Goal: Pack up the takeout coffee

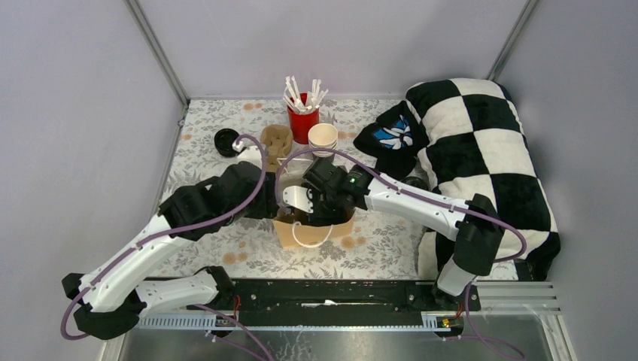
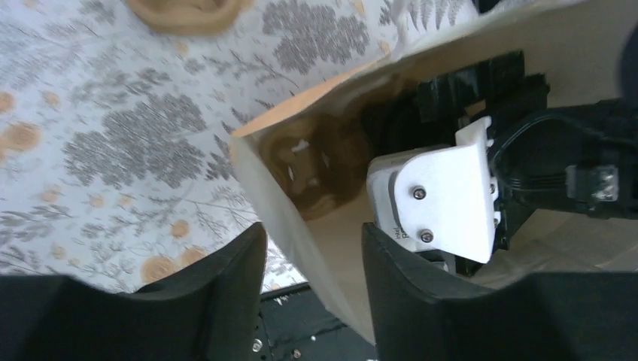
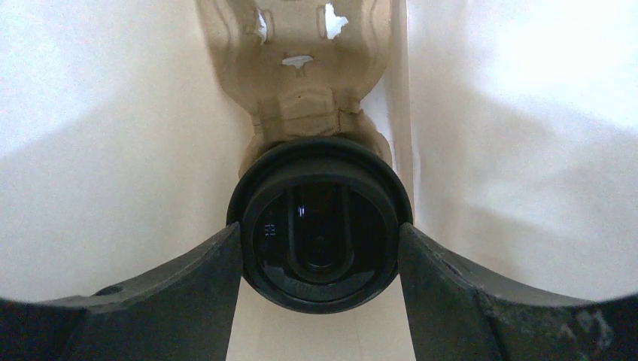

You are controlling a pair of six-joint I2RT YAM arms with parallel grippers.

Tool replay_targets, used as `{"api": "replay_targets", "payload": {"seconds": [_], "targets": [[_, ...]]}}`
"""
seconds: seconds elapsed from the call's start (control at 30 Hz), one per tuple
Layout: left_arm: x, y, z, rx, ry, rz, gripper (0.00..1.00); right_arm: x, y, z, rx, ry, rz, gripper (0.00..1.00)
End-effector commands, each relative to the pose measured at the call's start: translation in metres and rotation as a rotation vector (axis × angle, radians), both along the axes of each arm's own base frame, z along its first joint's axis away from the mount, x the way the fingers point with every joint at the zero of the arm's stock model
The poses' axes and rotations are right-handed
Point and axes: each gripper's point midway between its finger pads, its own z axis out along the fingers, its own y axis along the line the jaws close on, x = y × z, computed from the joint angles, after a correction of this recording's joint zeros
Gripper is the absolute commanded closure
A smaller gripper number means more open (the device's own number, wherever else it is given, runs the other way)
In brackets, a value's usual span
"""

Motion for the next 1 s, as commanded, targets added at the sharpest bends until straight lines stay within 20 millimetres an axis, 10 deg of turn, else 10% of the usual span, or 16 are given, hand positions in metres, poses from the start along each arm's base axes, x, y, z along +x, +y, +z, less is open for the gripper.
{"api": "replay_targets", "payload": {"seconds": [0.0,0.6,0.97], "targets": [[0.020,0.010,0.049,-0.035,-0.156,0.072,0.42,-0.031,-0.017,-0.032,-0.134,0.193,0.002,0.80],[0.025,0.062,0.085,-0.004,-0.351,0.206,0.34,-0.045,-0.062,-0.120,-0.325,0.258,-0.045,0.84],[0.025,0.058,0.084,-0.005,-0.336,0.200,0.34,-0.016,-0.021,-0.053,-0.162,0.160,-0.122,0.58]]}}
